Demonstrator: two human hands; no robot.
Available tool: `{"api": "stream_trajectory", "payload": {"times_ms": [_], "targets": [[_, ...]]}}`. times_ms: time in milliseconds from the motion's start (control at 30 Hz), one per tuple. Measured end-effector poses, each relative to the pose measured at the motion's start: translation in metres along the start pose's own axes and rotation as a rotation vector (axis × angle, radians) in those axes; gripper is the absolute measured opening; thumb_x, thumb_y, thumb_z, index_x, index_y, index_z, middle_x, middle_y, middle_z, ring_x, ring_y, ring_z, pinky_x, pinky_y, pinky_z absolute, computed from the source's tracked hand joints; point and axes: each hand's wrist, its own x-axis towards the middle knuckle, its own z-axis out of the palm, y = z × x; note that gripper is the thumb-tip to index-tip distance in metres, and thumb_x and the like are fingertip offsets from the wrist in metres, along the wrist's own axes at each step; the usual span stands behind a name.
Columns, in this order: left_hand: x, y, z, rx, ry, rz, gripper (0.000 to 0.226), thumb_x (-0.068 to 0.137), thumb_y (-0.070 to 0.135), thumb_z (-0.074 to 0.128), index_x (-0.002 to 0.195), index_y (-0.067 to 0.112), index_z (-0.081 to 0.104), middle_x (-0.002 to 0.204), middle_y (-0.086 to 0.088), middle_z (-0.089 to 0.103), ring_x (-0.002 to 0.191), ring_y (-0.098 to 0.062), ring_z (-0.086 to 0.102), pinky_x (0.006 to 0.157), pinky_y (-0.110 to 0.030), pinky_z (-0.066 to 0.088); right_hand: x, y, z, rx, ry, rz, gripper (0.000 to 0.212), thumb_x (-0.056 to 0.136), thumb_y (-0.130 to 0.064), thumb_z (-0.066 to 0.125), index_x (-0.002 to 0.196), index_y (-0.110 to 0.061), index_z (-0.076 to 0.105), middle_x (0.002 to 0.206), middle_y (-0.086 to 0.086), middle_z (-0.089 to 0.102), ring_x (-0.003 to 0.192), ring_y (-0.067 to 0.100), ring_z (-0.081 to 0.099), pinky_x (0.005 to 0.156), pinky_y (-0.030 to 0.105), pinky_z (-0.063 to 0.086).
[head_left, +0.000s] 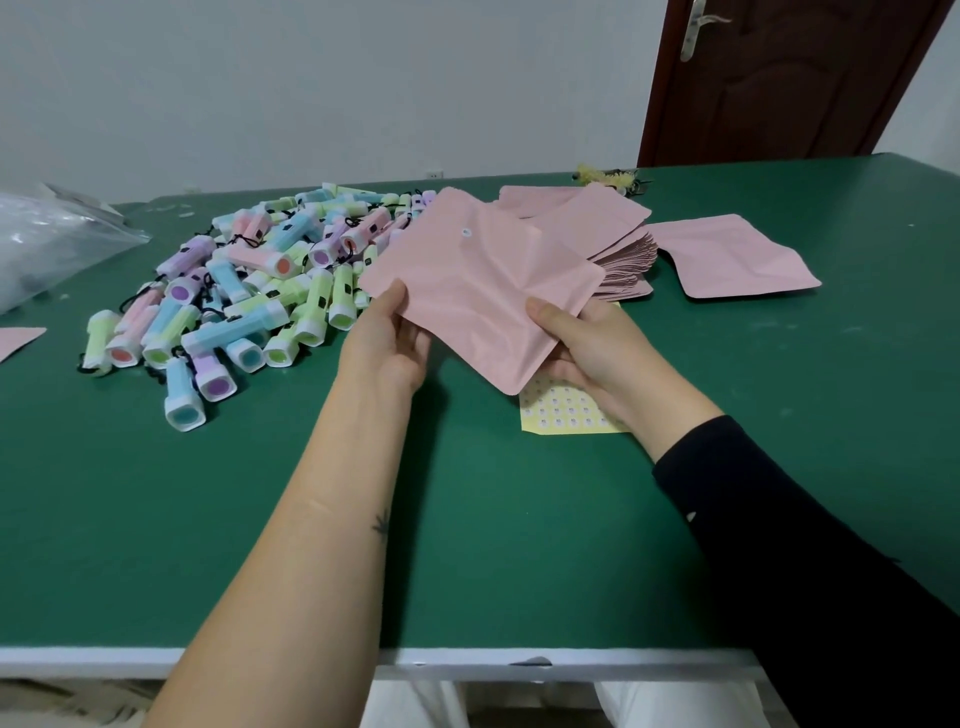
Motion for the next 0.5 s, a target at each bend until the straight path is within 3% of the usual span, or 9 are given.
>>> {"api": "stream_trajectory", "payload": {"times_ms": [133, 233, 400, 500], "targets": [[-0.004, -0.001, 0.002, 0.05, -0.104, -0.064, 0.012, 0.089, 0.007, 0.069, 0.101, 0.007, 0.065, 0.087, -0.006, 0.074, 0.082, -0.02, 0.072, 0.075, -0.035, 0.061, 0.0, 0.0, -0.001, -0.043, 0.015, -0.01, 0.019, 0.095, -0.021, 0.062, 0.112, -0.014, 0.063, 0.112, 0.006, 0.071, 0.101, 0.024, 0.069, 0.078, 0.043, 0.06], [-0.011, -0.01, 0.006, 0.156, -0.179, -0.11, 0.016, 0.087, 0.003, 0.069, 0.102, 0.007, 0.066, 0.094, -0.011, 0.076, 0.087, -0.025, 0.074, 0.075, -0.042, 0.061, 0.0, 0.001, 0.001, -0.059, -0.004, 0.005, 0.012, 0.095, -0.024, 0.062, 0.107, -0.022, 0.061, 0.113, 0.001, 0.071, 0.104, 0.02, 0.068, 0.085, 0.044, 0.058], [-0.014, -0.017, 0.012, 0.164, -0.178, -0.109, 0.028, 0.089, -0.003, 0.065, 0.116, 0.003, 0.064, 0.112, -0.014, 0.071, 0.104, -0.029, 0.069, 0.092, -0.047, 0.055, -0.001, 0.001, 0.003, -0.045, -0.014, -0.003, 0.01, 0.094, -0.02, 0.063, 0.103, -0.024, 0.062, 0.109, -0.003, 0.072, 0.102, 0.016, 0.069, 0.089, 0.044, 0.057], [-0.012, -0.012, 0.008, 0.127, -0.171, -0.106, 0.019, 0.089, -0.005, 0.064, 0.107, 0.001, 0.064, 0.096, -0.015, 0.074, 0.097, -0.029, 0.071, 0.087, -0.048, 0.057, -0.001, -0.001, 0.002, -0.107, -0.008, 0.001, 0.011, 0.094, -0.021, 0.064, 0.105, -0.023, 0.063, 0.113, 0.001, 0.071, 0.106, 0.021, 0.067, 0.093, 0.05, 0.054]]}}
